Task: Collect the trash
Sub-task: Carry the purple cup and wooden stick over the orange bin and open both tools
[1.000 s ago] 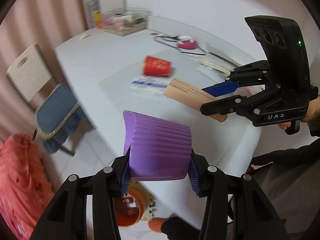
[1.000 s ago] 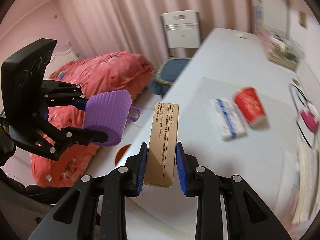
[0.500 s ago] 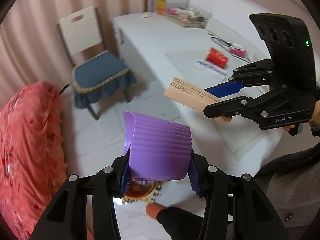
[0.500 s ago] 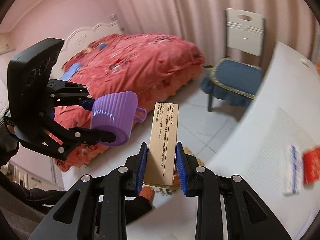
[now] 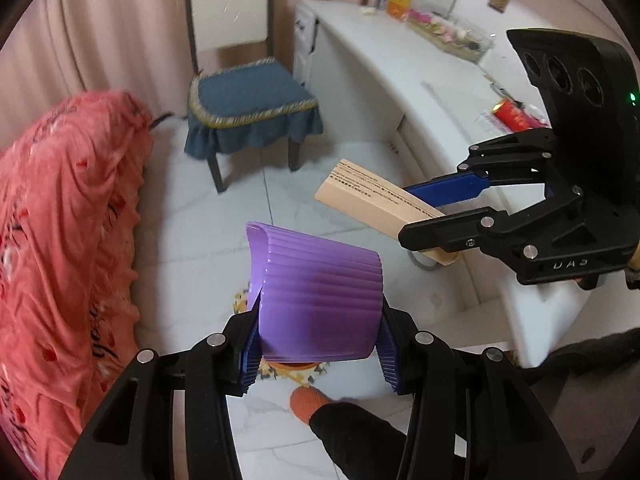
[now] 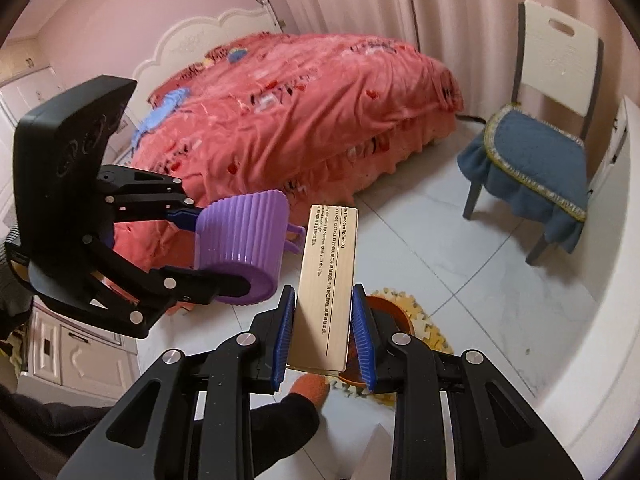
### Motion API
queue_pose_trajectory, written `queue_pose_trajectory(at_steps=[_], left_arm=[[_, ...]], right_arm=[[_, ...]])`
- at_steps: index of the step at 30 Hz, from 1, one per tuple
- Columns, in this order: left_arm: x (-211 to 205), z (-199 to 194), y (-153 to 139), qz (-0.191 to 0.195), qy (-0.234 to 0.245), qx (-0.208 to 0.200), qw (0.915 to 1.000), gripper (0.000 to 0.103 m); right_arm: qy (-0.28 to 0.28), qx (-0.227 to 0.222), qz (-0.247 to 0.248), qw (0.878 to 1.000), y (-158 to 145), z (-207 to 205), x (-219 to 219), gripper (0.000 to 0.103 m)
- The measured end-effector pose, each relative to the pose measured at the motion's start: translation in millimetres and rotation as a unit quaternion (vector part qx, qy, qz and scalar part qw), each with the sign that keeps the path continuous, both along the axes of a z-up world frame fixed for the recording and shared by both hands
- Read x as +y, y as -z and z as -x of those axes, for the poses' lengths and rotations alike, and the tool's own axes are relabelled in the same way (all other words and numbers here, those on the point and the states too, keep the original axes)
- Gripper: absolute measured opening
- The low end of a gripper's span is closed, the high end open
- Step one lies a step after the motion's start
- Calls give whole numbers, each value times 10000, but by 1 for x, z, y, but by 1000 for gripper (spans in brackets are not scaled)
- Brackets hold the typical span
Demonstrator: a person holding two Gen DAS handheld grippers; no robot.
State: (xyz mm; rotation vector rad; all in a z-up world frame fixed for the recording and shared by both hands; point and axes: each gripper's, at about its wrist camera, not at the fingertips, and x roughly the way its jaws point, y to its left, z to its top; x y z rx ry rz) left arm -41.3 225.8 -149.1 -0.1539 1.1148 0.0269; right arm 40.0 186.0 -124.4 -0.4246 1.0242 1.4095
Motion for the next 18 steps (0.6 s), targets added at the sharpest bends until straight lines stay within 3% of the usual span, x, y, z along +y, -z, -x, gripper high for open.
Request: queue_pose_trajectory(at_steps=[10, 13, 18], left_arm=[[34, 1, 55, 457, -15, 373, 9983, 49], [39, 0, 69, 553, 3, 492, 9973, 49], [42, -3, 80, 679, 49, 580, 9960, 49]], right_arm=[[237, 272, 607, 9975, 94, 3, 51, 32], [354, 266, 763, 9961, 111, 1, 58, 45], [469, 370, 836, 9947, 123, -2, 61, 46]])
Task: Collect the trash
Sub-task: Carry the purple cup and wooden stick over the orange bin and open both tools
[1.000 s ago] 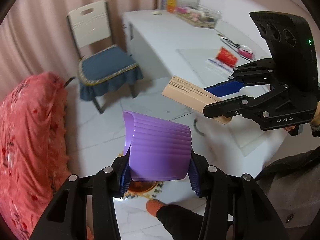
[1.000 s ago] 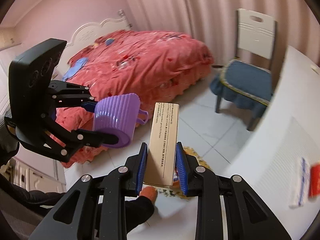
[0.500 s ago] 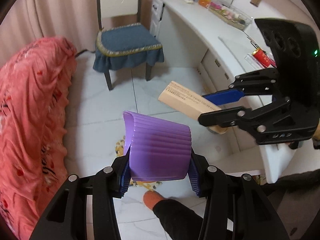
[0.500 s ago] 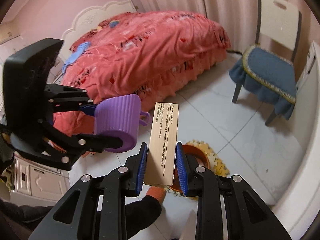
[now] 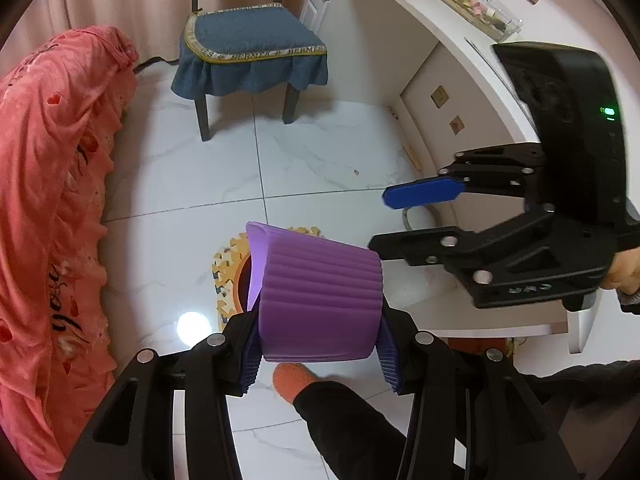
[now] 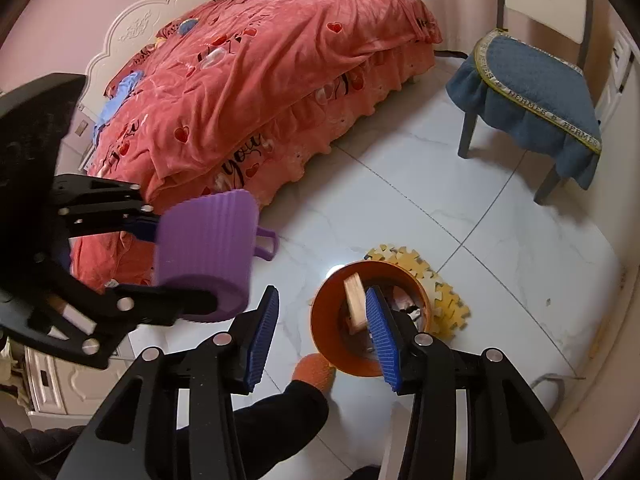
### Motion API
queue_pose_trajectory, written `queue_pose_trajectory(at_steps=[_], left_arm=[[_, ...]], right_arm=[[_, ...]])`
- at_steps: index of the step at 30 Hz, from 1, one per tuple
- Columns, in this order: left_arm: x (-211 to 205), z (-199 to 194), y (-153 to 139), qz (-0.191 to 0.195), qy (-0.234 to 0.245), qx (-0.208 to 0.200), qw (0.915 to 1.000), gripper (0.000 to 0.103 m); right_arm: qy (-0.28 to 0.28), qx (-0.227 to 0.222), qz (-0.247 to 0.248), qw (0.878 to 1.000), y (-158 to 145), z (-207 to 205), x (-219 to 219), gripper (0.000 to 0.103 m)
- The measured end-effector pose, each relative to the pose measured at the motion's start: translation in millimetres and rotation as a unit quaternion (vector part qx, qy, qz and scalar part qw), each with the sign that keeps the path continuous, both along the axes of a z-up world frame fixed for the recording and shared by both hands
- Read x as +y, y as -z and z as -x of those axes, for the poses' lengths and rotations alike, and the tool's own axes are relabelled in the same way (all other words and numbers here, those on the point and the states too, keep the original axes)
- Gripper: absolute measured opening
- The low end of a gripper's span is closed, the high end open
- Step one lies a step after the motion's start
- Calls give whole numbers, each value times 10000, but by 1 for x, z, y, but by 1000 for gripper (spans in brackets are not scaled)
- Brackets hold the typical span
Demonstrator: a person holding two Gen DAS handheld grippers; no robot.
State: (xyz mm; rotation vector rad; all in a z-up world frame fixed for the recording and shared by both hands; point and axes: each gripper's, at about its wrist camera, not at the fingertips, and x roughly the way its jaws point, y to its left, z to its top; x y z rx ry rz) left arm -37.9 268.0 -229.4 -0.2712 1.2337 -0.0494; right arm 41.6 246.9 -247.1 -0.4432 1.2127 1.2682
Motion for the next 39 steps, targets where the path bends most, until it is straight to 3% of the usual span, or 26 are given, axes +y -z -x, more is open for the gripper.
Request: queue_pose_trajectory(at_steps=[8, 13, 18, 29, 32, 39], left_arm=[[-4, -12, 11, -61, 152, 19, 9999, 49], [-6, -18, 12, -219, 232, 11, 9995, 60], [-9, -22, 11, -190, 283, 40, 9994, 61], [-22, -24, -5, -371, 406, 2, 9985, 61], [-26, -24, -12, -470, 399, 1, 9981, 71], [-37, -24, -42, -621, 283, -159, 9975, 75]], right_arm=[[158, -35, -20, 9999, -9, -8, -12, 46], [227, -24, -50, 9997, -13, -11, -20, 46], [281, 9, -84, 9996, -17, -11, -26, 46], [239, 6, -185, 9995, -32, -13, -38, 46], [238, -6, -251, 9994, -39, -13, -42, 46], [272, -80, -479, 9985, -70, -11, -60, 52]])
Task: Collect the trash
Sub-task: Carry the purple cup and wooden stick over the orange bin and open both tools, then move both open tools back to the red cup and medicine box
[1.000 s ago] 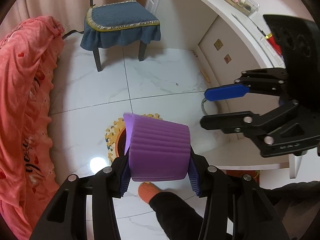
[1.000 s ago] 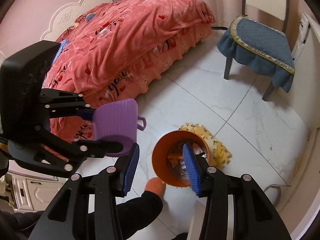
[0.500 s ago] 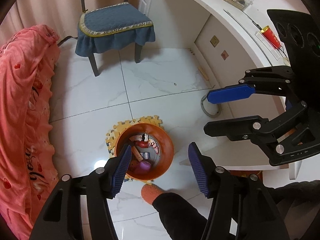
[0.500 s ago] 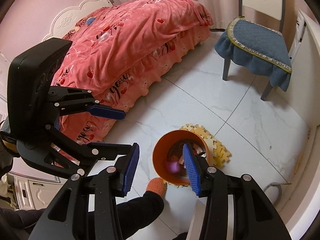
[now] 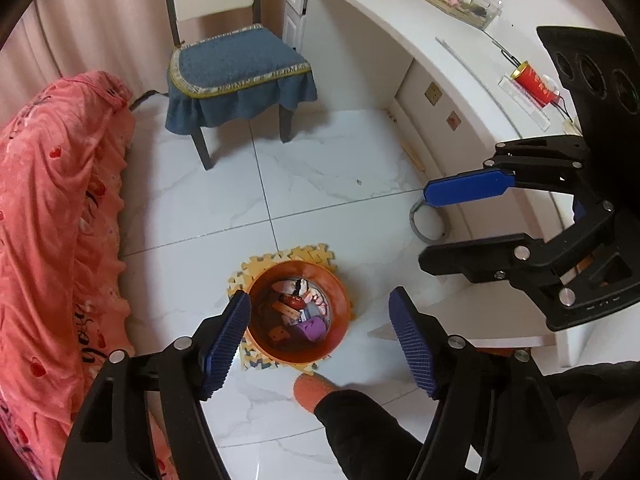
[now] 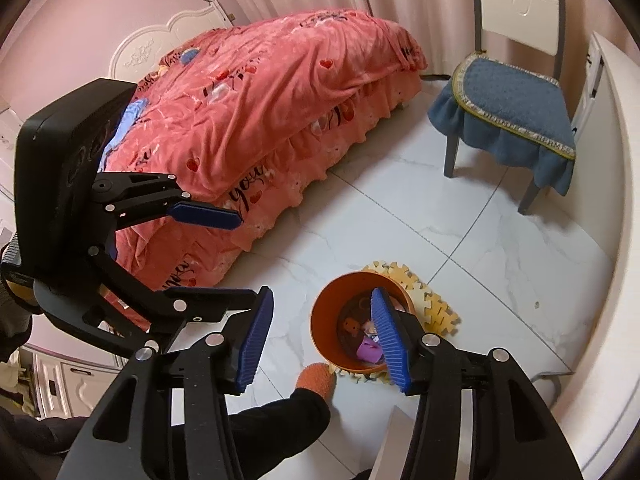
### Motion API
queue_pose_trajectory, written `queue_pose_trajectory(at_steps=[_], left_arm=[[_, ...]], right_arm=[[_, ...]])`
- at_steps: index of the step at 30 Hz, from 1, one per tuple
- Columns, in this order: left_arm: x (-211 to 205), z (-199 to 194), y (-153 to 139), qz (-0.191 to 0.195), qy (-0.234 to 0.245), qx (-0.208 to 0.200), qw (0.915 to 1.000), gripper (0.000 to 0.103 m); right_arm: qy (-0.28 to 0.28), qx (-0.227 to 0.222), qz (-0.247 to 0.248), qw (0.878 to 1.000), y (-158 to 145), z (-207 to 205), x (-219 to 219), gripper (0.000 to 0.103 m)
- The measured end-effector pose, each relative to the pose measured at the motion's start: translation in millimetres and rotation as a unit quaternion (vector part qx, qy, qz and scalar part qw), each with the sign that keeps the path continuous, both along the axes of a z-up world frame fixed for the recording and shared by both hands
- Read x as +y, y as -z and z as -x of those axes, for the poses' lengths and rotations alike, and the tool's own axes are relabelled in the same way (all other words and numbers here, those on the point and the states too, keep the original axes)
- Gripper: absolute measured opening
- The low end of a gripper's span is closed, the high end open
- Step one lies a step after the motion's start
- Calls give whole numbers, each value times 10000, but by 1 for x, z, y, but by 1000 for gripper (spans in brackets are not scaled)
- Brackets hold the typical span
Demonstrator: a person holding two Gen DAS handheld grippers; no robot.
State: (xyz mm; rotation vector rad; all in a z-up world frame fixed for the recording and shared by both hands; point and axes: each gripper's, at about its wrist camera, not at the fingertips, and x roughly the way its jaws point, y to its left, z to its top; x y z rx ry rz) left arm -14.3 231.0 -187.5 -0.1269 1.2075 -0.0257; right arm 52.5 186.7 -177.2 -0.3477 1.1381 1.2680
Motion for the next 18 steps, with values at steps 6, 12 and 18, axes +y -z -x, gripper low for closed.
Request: queue_pose_trajectory(at_steps=[6, 12, 18], left_arm=[[-21, 1, -32, -229, 43, -211, 9995, 85], [-44, 2, -59, -421, 202, -404, 9981, 87], [-69, -4, -78, -532, 417, -594, 9959, 90]], right_arm=[[31, -155, -201, 9997, -35, 2, -25, 64], [114, -337, -399, 9986, -68, -2, -53, 71], [378, -505, -595, 9962, -99, -5, -93, 76]])
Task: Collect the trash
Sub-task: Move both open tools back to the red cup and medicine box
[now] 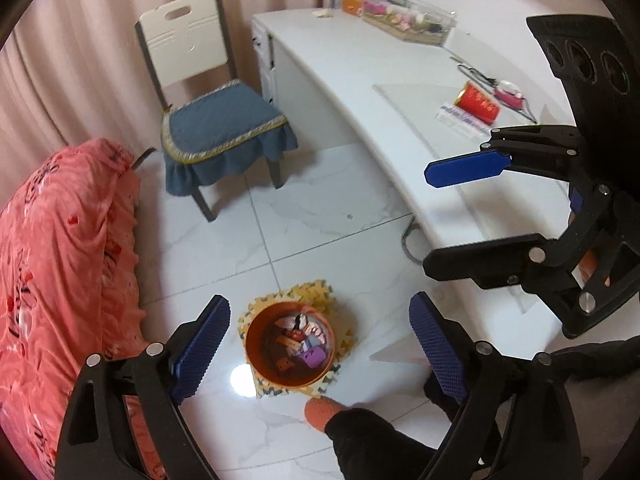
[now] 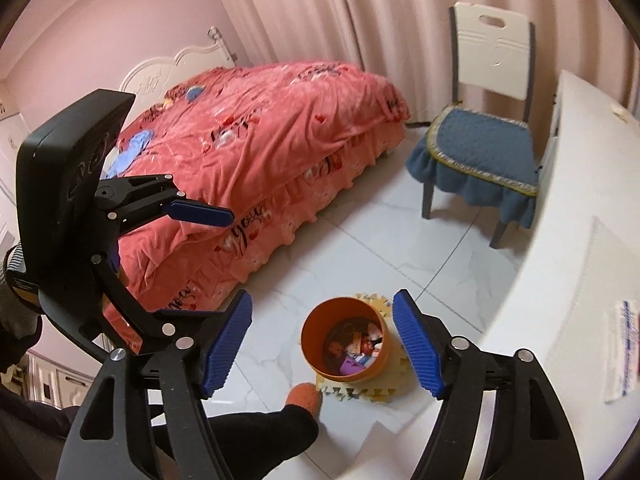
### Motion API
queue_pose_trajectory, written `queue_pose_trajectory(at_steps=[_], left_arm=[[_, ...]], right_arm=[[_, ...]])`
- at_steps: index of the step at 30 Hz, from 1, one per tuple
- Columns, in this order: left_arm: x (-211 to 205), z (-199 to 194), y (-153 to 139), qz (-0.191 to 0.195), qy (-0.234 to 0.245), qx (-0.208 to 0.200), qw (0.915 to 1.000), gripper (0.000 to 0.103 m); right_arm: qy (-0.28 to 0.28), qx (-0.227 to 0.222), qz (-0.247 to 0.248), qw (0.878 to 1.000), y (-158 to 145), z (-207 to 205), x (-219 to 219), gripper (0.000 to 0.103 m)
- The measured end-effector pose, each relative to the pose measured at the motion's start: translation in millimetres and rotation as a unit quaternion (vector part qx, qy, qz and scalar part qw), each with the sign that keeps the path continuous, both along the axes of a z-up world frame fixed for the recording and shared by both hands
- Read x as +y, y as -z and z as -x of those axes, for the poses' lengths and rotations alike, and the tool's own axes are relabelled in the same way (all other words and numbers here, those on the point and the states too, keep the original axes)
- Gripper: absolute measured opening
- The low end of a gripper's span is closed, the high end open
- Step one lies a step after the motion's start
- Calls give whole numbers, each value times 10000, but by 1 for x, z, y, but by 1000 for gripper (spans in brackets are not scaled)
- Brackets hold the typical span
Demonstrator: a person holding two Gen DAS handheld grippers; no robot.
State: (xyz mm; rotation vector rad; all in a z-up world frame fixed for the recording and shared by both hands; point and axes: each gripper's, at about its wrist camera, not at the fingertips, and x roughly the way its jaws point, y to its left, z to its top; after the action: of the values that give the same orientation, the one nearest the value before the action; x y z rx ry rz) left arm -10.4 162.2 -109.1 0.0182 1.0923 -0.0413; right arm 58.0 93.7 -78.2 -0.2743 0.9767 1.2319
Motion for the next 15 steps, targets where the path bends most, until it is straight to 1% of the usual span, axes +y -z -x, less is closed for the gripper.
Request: queue_pose_trajectory(at_steps=[7, 9, 15], left_arm=[[-38, -14, -19, -106, 447, -179, 9988, 90], [-52, -18, -24, -178, 632, -243, 9975, 95], [-92, -32, -37, -221, 1217, -453, 9913, 95]], right_arm=[[425, -177, -136, 9988, -22, -9, -54, 76], [576, -229, -172, 9979, -28, -12, -70, 76], [1137, -416, -284, 9922, -44, -27, -128, 77]])
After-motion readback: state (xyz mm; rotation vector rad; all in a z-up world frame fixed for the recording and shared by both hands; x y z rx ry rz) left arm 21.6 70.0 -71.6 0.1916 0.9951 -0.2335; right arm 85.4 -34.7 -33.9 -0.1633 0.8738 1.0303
